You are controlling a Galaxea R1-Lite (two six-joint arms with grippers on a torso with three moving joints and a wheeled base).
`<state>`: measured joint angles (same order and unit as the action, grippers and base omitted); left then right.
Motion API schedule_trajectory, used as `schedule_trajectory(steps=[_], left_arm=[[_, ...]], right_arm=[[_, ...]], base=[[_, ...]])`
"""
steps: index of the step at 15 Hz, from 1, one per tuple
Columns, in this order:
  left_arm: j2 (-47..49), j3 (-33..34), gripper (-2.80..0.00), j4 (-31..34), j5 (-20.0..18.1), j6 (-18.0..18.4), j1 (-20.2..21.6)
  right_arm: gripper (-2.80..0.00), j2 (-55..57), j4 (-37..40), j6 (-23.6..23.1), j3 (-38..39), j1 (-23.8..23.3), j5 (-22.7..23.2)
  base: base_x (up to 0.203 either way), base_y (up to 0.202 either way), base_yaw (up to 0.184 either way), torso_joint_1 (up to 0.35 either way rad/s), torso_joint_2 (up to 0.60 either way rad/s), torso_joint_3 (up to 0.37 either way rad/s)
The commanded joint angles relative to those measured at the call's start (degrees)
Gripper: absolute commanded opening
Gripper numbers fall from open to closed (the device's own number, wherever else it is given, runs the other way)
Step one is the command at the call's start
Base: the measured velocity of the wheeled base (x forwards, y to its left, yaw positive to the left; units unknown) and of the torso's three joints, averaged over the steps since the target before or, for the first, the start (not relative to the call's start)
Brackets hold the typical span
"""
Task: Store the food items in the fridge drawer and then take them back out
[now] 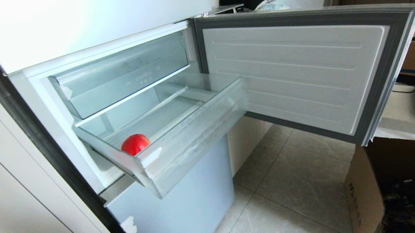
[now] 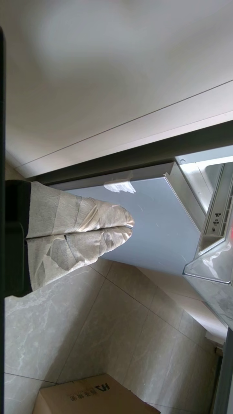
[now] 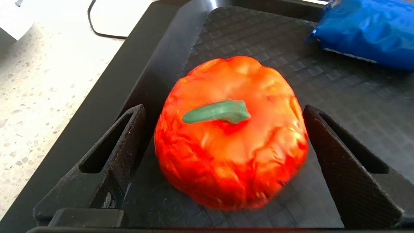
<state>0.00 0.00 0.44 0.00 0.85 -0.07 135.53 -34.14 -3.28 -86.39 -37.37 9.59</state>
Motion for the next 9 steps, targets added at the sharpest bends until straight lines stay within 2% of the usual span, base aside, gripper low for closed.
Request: schedule_trajectory(steps=[1, 5, 6, 7, 9], left_arm=[[0.09, 0.0, -2.8, 0.0, 0.0, 0.03, -0.01], [0.09, 0.0, -2.8, 0.0, 0.0, -0.01, -0.01], [0.09, 0.0, -2.8, 0.0, 0.0, 0.03, -0.01], [0.09, 0.0, -2.8, 0.0, 0.0, -0.05, -0.01], [0.09, 0.0, -2.8, 0.0, 0.0, 0.03, -0.01]], right_arm=[[0.0, 0.53, -0.22, 0.02, -0.7, 0.02, 0.25], [0.0, 1.04, -0.14, -0.06, -0.9, -0.07, 0.52], [-1.14, 1.54, -0.21, -0.06, -1.27, -0.06, 0.52], [-2.8, 1.7, -0.22, -0.02, -1.62, -0.06, 0.59], [-2.8, 1.75, -0.22, 0.03, -1.76, 0.02, 0.61]], base=[[0.0, 0.0, 0.0, 0.0, 0.0, 0.0], [0.0, 0.0, 0.0, 0.0, 0.0, 0.0], [0.0, 0.0, 0.0, 0.0, 0.0, 0.0], [0.0, 0.0, 0.0, 0.0, 0.0, 0.0], [0.0, 0.0, 0.0, 0.0, 0.0, 0.0]])
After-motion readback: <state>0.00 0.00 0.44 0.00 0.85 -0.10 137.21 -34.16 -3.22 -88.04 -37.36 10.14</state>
